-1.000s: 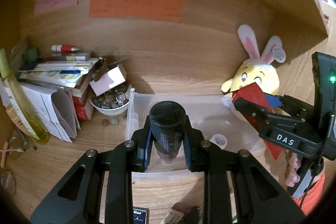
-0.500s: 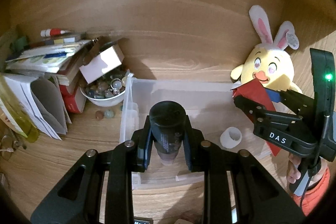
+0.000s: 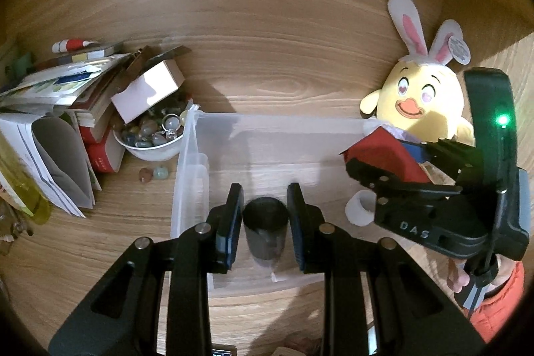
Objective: Organize objects
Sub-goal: 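Carry both items over the clear bin and open both grippers to release them, then withdraw both open grippers back toward the remaining items, then grasp the green glass bottle with the left gripper while the right gripper grasps the pale green tube, then carry both items over the clear bin and open both grippers to drop them, then withdraw both open grippers back toward the remaining items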
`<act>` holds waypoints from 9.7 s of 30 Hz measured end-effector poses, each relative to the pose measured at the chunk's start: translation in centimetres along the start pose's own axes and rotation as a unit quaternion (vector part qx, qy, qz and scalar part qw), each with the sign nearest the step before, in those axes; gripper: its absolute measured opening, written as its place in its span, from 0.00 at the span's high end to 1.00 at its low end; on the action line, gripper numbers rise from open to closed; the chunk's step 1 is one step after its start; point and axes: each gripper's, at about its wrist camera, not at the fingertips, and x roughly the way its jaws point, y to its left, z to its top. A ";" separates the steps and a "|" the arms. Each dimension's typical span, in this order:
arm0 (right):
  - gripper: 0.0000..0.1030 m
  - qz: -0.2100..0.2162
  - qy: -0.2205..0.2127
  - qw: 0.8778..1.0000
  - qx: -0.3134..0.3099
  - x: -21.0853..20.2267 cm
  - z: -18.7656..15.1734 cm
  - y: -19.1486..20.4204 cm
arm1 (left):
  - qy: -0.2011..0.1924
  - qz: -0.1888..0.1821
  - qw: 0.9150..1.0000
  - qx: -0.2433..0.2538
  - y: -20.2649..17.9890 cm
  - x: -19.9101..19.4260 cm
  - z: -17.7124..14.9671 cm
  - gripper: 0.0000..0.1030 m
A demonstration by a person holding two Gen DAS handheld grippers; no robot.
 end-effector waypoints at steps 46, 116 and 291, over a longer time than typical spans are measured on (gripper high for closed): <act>0.13 0.066 -0.069 0.995 -0.025 -11.7 -4.9 2.0 | -0.029 0.016 0.999 0.017 0.3 -10.3 -5.6 0.16; 0.75 0.115 0.069 0.990 -0.038 -9.3 -17.2 1.4 | 0.044 -0.038 0.998 -0.013 -1.0 -7.5 -14.3 0.56; 0.22 0.066 -0.014 0.996 -0.053 -8.6 -11.7 2.4 | 0.047 0.053 0.997 -0.011 1.4 -8.8 -12.8 0.10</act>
